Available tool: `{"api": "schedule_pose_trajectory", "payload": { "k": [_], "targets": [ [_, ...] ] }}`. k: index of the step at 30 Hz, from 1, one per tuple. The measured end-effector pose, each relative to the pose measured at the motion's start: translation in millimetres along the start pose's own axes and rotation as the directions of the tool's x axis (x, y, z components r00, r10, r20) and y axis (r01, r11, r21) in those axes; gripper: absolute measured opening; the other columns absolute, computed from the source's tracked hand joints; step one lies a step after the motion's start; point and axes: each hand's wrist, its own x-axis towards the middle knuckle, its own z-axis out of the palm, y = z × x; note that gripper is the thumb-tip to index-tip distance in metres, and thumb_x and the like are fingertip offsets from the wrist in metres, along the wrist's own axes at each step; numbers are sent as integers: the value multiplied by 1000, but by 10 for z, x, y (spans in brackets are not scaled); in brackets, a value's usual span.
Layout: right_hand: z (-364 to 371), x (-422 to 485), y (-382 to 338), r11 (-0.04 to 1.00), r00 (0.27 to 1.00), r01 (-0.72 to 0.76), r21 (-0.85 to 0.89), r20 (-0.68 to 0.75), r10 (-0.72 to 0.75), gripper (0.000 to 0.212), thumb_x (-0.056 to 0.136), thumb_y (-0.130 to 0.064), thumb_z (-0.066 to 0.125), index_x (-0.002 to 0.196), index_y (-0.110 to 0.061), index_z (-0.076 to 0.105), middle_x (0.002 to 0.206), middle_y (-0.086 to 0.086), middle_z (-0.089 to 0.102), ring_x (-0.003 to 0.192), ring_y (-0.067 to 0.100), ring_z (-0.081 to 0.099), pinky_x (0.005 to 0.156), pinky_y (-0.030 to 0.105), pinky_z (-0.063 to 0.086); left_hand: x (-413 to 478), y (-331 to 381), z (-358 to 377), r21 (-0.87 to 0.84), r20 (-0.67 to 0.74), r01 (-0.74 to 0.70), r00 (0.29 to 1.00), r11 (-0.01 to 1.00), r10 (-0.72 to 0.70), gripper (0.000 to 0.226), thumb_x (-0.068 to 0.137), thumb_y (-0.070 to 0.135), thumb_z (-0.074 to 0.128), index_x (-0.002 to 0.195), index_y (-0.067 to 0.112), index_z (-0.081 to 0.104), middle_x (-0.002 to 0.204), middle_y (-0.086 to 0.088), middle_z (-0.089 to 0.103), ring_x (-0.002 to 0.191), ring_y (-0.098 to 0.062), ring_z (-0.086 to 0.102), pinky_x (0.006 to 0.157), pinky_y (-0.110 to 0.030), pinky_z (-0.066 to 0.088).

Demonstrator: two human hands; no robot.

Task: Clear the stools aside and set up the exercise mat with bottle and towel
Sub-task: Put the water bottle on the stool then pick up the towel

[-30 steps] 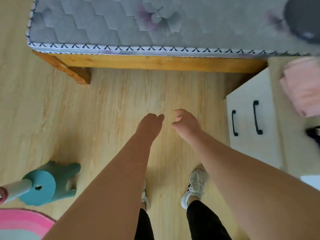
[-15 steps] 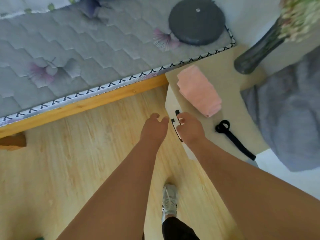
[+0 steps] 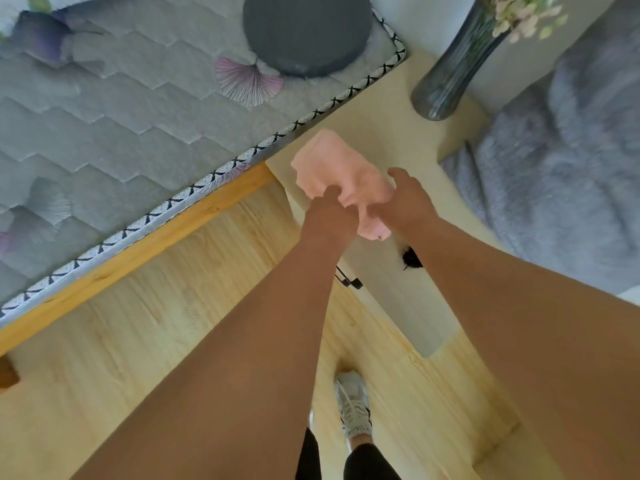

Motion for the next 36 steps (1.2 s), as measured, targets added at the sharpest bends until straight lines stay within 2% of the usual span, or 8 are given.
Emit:
{"api": "schedule_pose_trajectory", "payload": {
  "k": [4, 12, 16, 19, 23, 27, 30, 36],
  "targets": [
    [72, 64, -60, 997, 990, -23, 80, 141, 11, 61, 78, -21, 69, 132, -12, 41, 117, 8, 59, 106, 27, 59, 86, 36, 49, 95, -94, -9, -47, 18, 6, 1000, 999, -6, 43, 94, 17, 44, 137, 21, 39, 135, -11, 47, 112, -32, 54, 93, -42, 48],
    [242, -98, -69, 951, 976, -130, 280, 204, 73, 43, 75, -12, 68, 111, -13, 45, 89, 0, 57, 75, 9, 54, 54, 24, 39, -34, -250, -46, -251, -46, 58, 996, 966, -72, 46, 92, 12, 47, 135, 24, 39, 126, -6, 54, 95, -17, 52, 70, -24, 39],
    [286, -283, -134, 931, 931, -166, 324, 363, 39, 30, 76, -9, 65, 102, -15, 53, 90, 5, 63, 72, 15, 61, 52, 21, 51, -228, -421, -99, -393, -103, 148, 974, 907, -204, 70, 84, 22, 64, 144, 11, 28, 133, -14, 51, 115, -32, 54, 91, -38, 46],
    [366, -430, -146, 964, 851, -142, 225, 525, 3, 47, 73, -6, 67, 117, -19, 55, 106, 15, 68, 92, 32, 68, 78, 44, 59, -461, -682, -195, -668, -10, 305, 908, 679, -418, 63, 85, 25, 63, 140, 8, 37, 127, -11, 57, 109, -31, 60, 91, -43, 52],
    [613, -707, -278, 999, 766, -1, 46, 642, -29, 60, 75, -4, 67, 128, -24, 50, 101, 14, 67, 78, 31, 69, 54, 33, 54, -879, -1117, -268, -848, 18, 278, 865, 450, -502, 64, 80, 13, 70, 136, 4, 41, 128, -16, 57, 108, -30, 61, 92, -46, 53],
    [908, -1033, -452, 941, 743, 242, -237, 669, -23, 72, 77, -8, 67, 138, -33, 40, 84, 2, 65, 59, 18, 67, 45, 21, 47, -1256, -1521, -292, -634, -207, 368, 767, 680, -608, 96, 75, 25, 76, 149, 15, 15, 142, -12, 34, 124, -36, 46, 96, -48, 46],
    [1241, -1351, -589, 862, 670, 391, -324, 742, -25, 73, 78, -4, 66, 140, -30, 39, 87, 11, 68, 50, 23, 70, 48, 30, 56, -1616, -1945, -344, -288, -390, 410, 775, 865, -497, 103, 78, 46, 70, 152, 24, 1, 157, -7, 11, 141, -31, 23, 105, -46, 39],
    [2029, -2083, -821, 672, 547, 626, -394, 837, -19, 75, 75, 1, 62, 129, -49, 48, 116, 2, 59, 78, 32, 68, 64, 43, 61, -2351, -2786, -510, 145, -284, 466, 865, 873, -414, 96, 76, 23, 71, 151, 36, 12, 161, -2, -7, 148, -27, -6, 119, -47, 12]
  ]
}}
